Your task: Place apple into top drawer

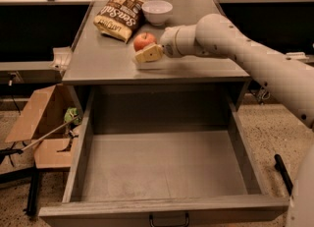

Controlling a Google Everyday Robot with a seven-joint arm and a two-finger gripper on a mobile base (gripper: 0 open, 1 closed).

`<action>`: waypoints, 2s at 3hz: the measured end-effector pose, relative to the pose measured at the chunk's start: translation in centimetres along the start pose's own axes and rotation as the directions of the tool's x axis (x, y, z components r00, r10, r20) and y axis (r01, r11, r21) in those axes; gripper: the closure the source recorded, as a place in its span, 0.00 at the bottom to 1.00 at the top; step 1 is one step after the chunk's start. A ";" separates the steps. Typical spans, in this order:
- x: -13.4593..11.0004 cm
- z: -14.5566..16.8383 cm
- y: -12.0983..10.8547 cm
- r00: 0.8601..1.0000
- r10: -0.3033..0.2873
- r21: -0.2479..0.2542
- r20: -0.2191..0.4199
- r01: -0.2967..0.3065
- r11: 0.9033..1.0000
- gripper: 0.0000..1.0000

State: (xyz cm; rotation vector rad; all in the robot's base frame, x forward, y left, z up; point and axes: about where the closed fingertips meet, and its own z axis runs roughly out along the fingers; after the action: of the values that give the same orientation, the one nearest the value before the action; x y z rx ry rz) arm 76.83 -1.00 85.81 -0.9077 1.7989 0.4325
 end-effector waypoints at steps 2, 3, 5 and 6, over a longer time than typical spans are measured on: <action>-0.2 1.4 1.1 0.999 0.012 -0.033 0.030 -0.011 0.999 0.42; -1.0 0.4 2.9 0.998 0.000 -0.077 0.067 0.005 0.997 0.65; -4.6 -6.5 9.2 0.979 -0.106 -0.233 0.173 0.145 0.962 1.00; -4.6 -8.7 11.5 0.972 -0.147 -0.331 0.182 0.201 0.922 1.00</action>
Offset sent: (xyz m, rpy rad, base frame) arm -0.0037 0.0226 -0.0004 0.0544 -0.0140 0.0518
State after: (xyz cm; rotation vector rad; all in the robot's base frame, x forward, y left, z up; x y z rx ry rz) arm 63.57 2.52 92.12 -1.2344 1.5086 0.7010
